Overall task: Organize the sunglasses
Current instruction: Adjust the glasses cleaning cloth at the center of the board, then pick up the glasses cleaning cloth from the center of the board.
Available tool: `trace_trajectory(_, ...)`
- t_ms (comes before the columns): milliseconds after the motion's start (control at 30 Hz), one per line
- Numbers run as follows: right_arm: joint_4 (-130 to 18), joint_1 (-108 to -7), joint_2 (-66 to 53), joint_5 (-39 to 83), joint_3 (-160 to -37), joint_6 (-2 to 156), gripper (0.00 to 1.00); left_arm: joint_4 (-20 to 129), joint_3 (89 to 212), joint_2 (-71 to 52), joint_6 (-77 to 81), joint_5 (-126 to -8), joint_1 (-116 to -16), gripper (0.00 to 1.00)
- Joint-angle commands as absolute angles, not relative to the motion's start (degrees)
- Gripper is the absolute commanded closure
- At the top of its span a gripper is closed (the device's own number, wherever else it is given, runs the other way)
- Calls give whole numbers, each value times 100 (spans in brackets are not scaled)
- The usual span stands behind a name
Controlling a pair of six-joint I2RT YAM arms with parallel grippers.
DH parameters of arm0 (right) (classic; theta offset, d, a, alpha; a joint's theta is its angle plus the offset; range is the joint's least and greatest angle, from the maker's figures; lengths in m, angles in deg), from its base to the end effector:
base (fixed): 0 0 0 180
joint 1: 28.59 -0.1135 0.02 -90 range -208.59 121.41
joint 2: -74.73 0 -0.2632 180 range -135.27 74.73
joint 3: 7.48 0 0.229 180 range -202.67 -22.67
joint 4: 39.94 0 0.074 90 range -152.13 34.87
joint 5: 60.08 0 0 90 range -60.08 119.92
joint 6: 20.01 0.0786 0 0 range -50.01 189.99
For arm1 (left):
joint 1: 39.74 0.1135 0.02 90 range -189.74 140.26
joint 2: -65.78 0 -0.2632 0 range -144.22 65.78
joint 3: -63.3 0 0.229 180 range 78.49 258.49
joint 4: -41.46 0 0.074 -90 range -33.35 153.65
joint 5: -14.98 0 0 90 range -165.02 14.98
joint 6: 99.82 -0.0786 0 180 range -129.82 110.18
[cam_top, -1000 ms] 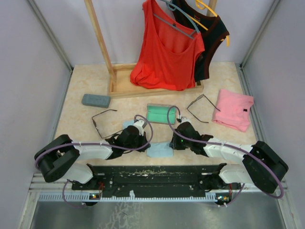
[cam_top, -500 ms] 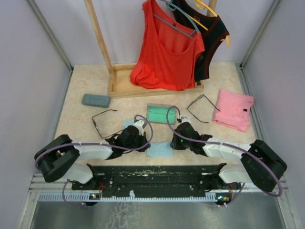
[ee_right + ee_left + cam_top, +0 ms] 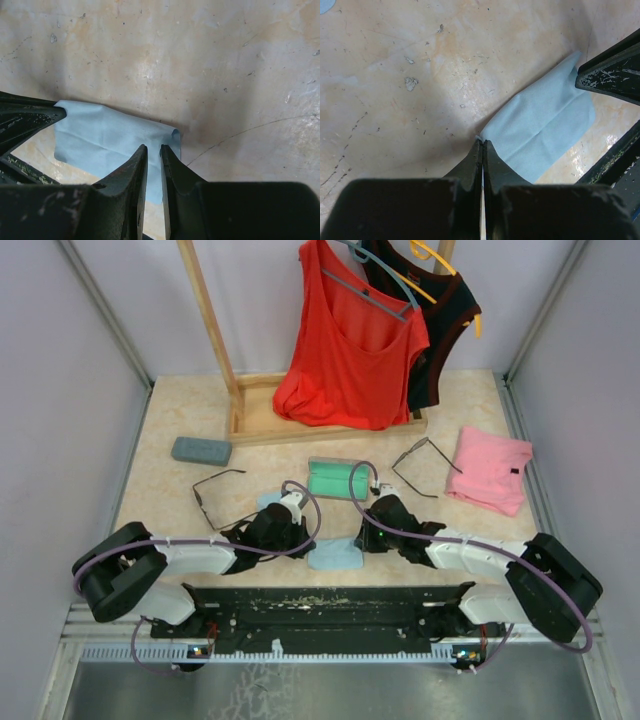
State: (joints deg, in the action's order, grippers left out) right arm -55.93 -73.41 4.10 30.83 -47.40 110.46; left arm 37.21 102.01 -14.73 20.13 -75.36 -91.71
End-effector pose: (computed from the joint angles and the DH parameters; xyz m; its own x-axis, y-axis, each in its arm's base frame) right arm 0.1670 0.1642 0.1338 -0.8451 0.0751 -0.5292 -0.1952 0.8783 0.4363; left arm 0.1657 -0.2111 0.1275 -0.7171 0.1065 -0.6888 0.4925 0.7767 -0.3927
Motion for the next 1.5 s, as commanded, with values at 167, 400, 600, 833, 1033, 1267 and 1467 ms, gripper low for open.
trace_trajectory(167,-5533,-7281,317,3326,-4812,10945,82,3678,10102,-1507,1963,-7399,-9147,100)
trace_trajectory(400,-5634,-7285,203,3331,-4859,10880,80,3670,10082,-1502,1974,-7405,-9150,100)
trace_trajectory(600,-5384,-7282,102,3071,-4839,10872,90,3670,10095,-1514,1971,-7396,-9143,100)
trace_trajectory(833,-5397,-7283,394,3081,-4859,10910,100,3670,10116,-1504,1975,-7424,-9138,100)
trace_trajectory(1033,-5558,-7284,682,3190,-4924,10925,100,3627,10142,-1389,1992,-7397,-9130,100)
trace_trajectory(1267,-5492,-7280,784,3389,-4964,10990,100,3623,10260,-1357,1979,-7407,-9082,100)
trace_trajectory(1467,-5461,-7280,873,3528,-5001,11040,100,3633,10320,-1378,1992,-7413,-9043,100)
